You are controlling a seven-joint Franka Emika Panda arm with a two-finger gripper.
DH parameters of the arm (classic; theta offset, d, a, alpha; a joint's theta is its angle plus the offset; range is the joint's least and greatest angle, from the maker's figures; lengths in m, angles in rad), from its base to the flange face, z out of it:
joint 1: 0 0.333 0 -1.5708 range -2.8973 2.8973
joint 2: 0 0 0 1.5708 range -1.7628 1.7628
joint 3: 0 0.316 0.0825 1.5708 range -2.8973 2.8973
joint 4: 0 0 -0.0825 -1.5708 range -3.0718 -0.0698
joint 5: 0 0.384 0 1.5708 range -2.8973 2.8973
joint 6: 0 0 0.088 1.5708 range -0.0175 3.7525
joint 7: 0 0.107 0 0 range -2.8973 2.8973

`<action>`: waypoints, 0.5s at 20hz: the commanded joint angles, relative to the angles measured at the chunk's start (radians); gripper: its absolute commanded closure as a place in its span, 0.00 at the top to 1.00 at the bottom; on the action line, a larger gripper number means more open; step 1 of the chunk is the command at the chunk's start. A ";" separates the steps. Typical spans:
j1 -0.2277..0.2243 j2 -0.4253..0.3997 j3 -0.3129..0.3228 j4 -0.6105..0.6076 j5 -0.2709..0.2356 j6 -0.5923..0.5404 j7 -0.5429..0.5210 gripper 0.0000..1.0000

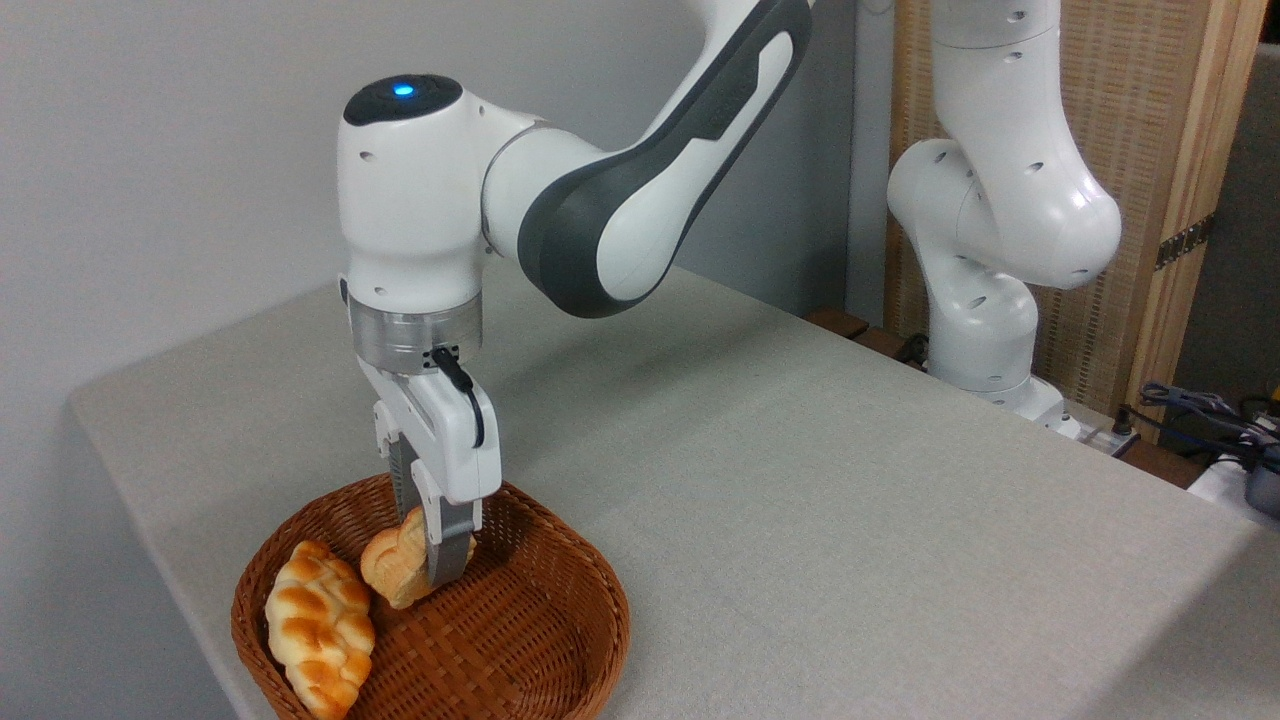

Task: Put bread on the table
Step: 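Lift the bun out of the basket and carry it beside the basket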

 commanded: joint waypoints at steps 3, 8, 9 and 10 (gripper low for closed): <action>0.000 -0.062 0.000 -0.007 -0.019 -0.066 0.009 0.54; 0.002 -0.167 0.017 -0.005 -0.025 -0.228 -0.076 0.55; 0.005 -0.190 0.019 -0.005 -0.024 -0.277 -0.116 0.55; 0.005 -0.208 0.020 -0.005 -0.024 -0.323 -0.138 0.55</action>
